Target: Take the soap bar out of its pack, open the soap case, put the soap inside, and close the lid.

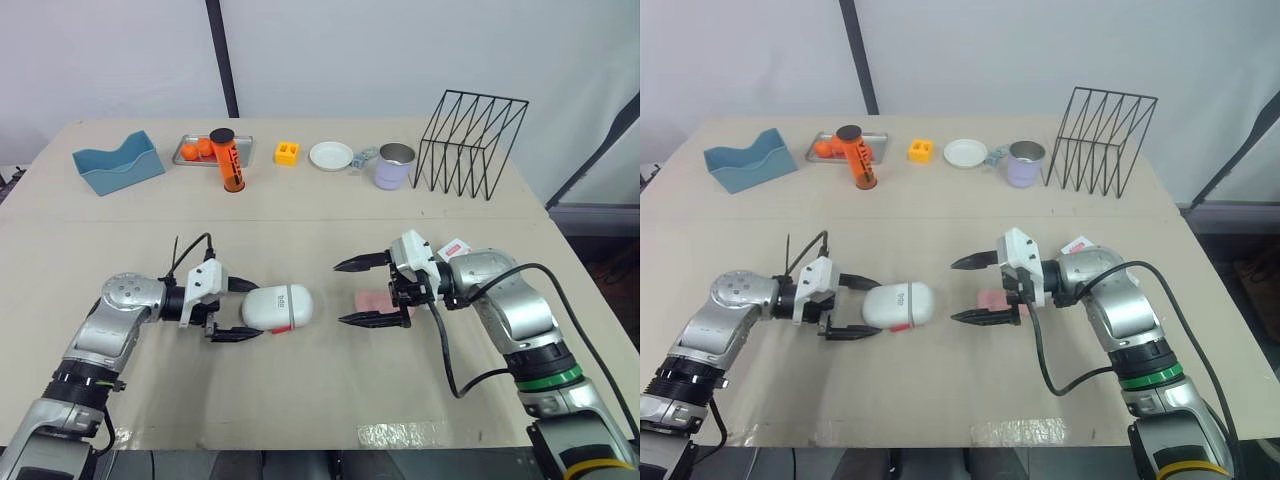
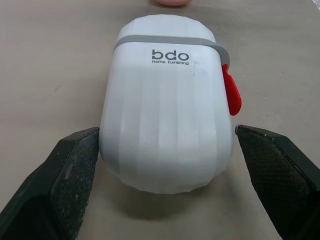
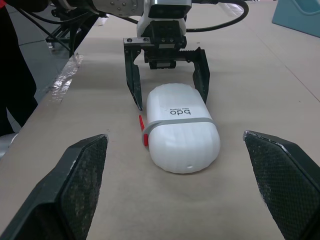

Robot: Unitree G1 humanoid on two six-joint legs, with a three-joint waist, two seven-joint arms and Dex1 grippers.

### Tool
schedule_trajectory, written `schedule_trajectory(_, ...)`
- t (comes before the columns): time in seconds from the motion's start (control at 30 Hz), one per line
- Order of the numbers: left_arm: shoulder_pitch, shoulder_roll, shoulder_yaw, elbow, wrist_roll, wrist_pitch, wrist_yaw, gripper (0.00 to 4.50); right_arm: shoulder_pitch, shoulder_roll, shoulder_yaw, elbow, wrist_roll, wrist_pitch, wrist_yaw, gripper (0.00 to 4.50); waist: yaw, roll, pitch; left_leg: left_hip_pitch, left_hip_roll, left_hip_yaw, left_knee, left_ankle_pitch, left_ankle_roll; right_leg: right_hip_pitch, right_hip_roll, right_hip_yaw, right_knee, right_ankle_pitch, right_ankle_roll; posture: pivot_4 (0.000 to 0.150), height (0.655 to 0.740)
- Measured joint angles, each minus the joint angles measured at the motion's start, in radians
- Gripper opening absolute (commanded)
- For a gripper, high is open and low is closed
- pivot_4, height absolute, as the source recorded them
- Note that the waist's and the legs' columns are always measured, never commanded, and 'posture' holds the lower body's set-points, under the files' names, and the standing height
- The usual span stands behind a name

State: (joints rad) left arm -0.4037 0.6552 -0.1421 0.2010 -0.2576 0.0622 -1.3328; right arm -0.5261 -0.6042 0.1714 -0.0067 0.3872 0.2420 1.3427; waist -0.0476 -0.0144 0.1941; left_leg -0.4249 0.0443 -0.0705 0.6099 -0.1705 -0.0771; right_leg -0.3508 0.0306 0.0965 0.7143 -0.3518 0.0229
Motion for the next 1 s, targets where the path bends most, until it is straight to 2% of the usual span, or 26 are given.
schedule_trajectory(1.0, -0.001, -0.007, -0.007, 0.027, 0.024, -0.014, 0.016, 4.50, 0.027, -0.001, 0.000, -0.085, 0.001, 0.055, -0.039, 4.46, 0.000, 0.000, 0.000, 0.000, 0.000, 0.000, 0.000, 0.000, 0.000, 0.000, 0.000, 0.000, 0.000, 0.000, 0.000, 0.150, 0.7400)
